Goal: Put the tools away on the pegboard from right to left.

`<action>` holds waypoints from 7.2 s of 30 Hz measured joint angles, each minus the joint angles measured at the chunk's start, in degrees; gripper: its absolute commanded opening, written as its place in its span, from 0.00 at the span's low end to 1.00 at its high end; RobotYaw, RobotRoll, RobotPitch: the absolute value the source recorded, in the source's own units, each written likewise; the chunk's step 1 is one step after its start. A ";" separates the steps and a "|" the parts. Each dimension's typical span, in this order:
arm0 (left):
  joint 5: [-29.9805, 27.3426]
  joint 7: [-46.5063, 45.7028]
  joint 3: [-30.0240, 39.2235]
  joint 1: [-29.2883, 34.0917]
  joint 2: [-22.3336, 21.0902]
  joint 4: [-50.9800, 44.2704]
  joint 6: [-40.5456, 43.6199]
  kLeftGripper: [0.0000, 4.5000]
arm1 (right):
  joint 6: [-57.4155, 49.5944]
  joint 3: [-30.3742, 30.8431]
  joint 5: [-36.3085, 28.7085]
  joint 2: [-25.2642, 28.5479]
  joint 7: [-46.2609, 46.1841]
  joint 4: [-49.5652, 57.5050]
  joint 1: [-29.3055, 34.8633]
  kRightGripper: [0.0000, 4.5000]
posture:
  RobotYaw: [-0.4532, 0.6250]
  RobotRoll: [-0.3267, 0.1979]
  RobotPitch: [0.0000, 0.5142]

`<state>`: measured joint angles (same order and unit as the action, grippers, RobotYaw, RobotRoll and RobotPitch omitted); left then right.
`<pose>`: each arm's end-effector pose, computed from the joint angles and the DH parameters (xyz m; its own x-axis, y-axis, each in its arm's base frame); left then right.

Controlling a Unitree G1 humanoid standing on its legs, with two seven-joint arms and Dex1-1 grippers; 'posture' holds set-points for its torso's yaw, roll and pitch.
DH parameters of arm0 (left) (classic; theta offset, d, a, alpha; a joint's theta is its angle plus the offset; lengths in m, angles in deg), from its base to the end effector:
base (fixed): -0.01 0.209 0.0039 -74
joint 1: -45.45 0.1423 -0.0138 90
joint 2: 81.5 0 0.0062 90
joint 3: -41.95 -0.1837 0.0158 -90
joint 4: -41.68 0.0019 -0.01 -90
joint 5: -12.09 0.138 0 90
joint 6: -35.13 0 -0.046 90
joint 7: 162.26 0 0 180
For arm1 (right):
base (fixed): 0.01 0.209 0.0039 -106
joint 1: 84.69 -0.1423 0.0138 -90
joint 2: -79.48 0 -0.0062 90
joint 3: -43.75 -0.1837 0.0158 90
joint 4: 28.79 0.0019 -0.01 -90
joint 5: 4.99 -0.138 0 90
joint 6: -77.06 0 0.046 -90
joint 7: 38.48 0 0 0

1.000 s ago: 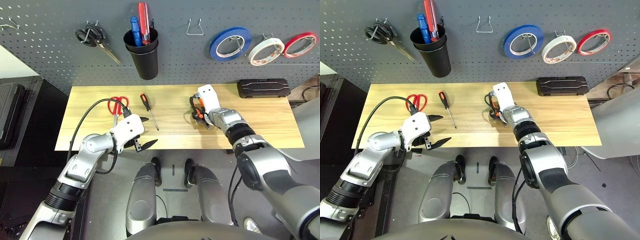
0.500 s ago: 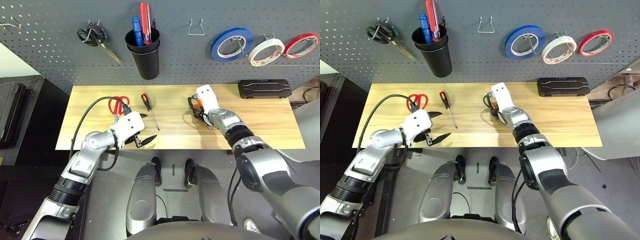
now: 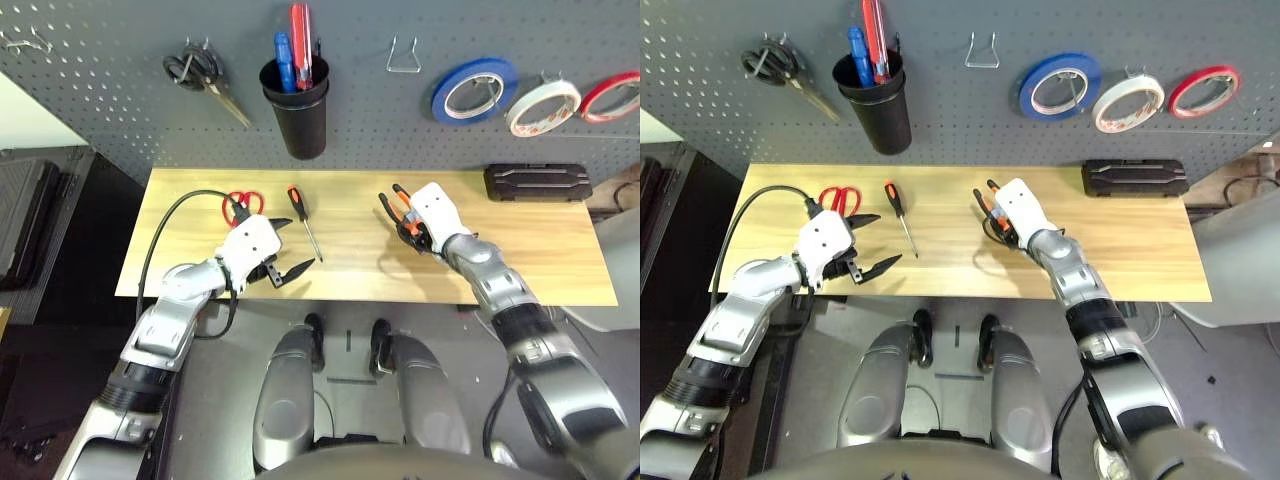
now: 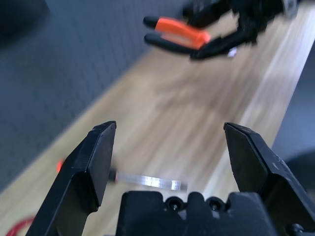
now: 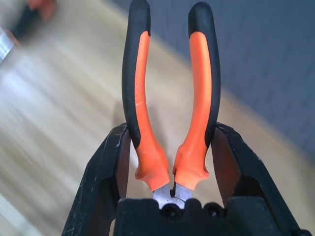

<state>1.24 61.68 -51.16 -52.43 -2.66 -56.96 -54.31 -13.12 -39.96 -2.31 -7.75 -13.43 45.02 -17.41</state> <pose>0.2255 0.2060 0.1135 0.6370 -0.7700 -0.0378 0.7249 0.5816 0.3692 0.2780 -0.1817 0.0885 0.8645 0.4922 -0.1016 -0.4893 0.7780 -0.3941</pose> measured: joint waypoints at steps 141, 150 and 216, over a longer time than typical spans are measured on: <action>8.35 -38.73 -0.87 -21.06 17.51 14.33 47.41 1.00 | -17.68 -0.17 -8.32 14.13 16.29 19.96 12.54 0.99 | 0.54 0.62 0.61; 9.57 -45.04 1.33 -32.02 22.63 32.37 43.17 1.00 | -18.42 0.69 -7.17 12.22 14.77 20.92 13.52 0.99 | 0.51 0.62 0.66; 7.06 -44.64 6.45 -14.96 24.96 23.79 24.18 0.15 | 24.03 -5.61 -18.38 -1.76 20.56 5.32 14.33 1.00 | 0.57 0.62 0.51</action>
<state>8.29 17.05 -44.71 -67.39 22.30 -33.17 -30.13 10.91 -45.57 -20.68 -9.52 7.14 50.34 -3.08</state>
